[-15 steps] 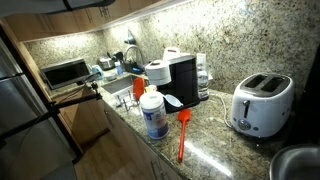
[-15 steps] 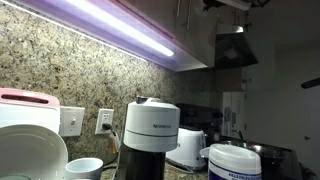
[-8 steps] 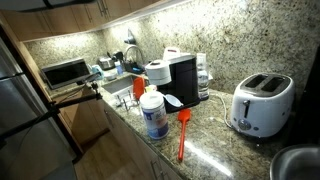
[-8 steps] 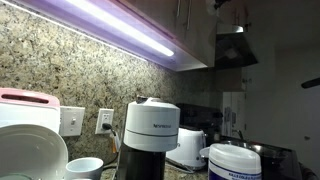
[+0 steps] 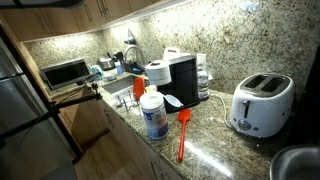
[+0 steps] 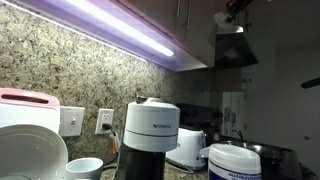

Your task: Pick up the paper towel and wipe the door handle of the cabinet. Pick up the orange spoon and move it to the right.

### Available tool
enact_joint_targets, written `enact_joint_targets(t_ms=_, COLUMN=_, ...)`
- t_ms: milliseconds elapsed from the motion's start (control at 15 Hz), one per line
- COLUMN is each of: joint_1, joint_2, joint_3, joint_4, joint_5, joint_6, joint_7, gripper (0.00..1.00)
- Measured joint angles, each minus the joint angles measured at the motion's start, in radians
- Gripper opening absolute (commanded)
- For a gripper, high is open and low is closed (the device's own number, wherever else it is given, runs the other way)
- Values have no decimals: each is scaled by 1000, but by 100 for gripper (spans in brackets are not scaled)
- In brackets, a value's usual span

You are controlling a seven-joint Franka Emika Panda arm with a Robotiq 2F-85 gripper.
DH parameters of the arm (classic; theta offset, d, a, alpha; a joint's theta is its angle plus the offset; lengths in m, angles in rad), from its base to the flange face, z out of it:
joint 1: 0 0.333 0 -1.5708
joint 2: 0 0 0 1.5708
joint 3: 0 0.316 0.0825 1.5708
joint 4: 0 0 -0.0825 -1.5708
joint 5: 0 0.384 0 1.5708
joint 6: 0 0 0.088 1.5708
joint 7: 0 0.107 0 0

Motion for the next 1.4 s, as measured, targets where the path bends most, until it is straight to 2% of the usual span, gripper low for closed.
enact_joint_targets(t_ms=200, joint_1=17, joint_2=83, joint_3=66, joint_4=-5, joint_5=-59, joint_6=-53, joint_7=-7, gripper=1)
enact_joint_targets(t_ms=533, joint_1=-3, joint_2=240, joint_3=234, joint_4=4, joint_5=-106, joint_6=-126, joint_7=-7, gripper=1)
enact_joint_targets(t_ms=800, joint_1=-96, joint_2=363, joint_3=411, joint_4=30, joint_5=-107, joint_6=-186, joint_7=-9, gripper=1)
enact_joint_targets(t_ms=1000, joint_1=-182, joint_2=430, joint_3=523, joint_4=55, joint_5=-99, joint_6=-230, joint_7=-59, gripper=1)
enact_joint_targets(t_ms=1200, joint_1=-217, joint_2=484, joint_3=581, joint_4=64, joint_5=-70, joint_6=-255, joint_7=-148, gripper=1)
enact_joint_targets(t_ms=1400, joint_1=-207, joint_2=510, joint_3=586, joint_4=65, joint_5=-56, joint_6=-257, joint_7=-186, gripper=2)
